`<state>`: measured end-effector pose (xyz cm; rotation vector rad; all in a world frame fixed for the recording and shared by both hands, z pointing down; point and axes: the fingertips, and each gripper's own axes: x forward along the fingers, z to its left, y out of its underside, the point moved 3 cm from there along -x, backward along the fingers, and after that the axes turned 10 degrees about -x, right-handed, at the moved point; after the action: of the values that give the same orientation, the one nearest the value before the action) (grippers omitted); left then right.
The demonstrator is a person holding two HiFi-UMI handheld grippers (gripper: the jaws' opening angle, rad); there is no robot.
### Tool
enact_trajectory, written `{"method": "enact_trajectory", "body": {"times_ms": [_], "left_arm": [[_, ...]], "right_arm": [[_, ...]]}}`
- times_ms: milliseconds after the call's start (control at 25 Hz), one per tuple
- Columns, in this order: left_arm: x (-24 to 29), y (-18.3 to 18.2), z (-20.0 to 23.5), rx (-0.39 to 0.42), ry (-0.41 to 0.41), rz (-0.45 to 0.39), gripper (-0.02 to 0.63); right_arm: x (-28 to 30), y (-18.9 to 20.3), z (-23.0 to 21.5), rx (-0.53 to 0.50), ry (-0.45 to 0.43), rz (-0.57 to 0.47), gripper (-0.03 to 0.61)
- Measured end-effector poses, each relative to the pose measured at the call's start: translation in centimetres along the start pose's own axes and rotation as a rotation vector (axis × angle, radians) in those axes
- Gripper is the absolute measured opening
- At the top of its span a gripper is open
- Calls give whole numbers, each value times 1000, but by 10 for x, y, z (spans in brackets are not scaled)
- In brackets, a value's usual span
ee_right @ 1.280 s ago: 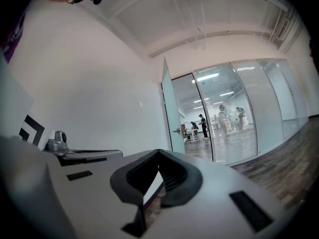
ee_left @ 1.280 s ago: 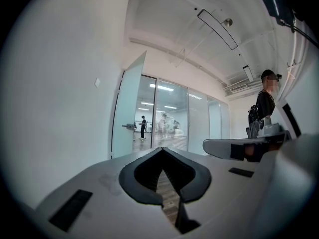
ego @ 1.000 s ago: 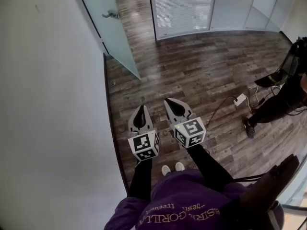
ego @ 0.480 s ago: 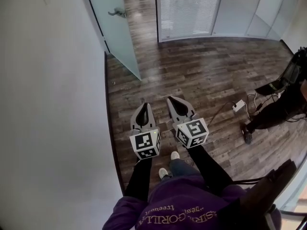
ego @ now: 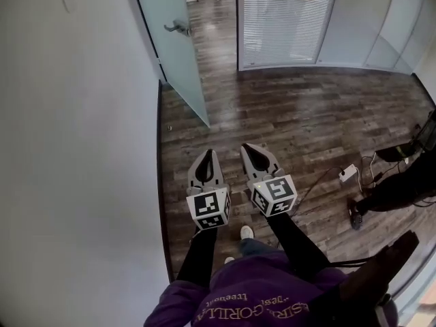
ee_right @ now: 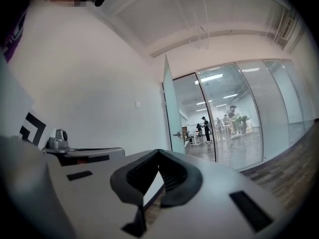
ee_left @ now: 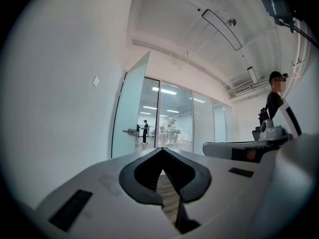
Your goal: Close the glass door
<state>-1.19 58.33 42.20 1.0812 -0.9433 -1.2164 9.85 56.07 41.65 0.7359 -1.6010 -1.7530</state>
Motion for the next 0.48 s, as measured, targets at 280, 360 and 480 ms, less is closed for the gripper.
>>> {"method": "enact_trajectory", "body": {"times_ms": [280, 360, 480], "left_arm": [[58, 0, -1, 11, -36, 6, -2], [68, 3, -4, 13, -45, 10, -3], [83, 3, -2, 14, -58, 16, -2]], "right_arm": [[42, 4, -45, 4, -24, 8, -9], [48, 8, -55, 7, -33, 14, -9], [61, 13, -67, 14, -41, 20, -9]]}}
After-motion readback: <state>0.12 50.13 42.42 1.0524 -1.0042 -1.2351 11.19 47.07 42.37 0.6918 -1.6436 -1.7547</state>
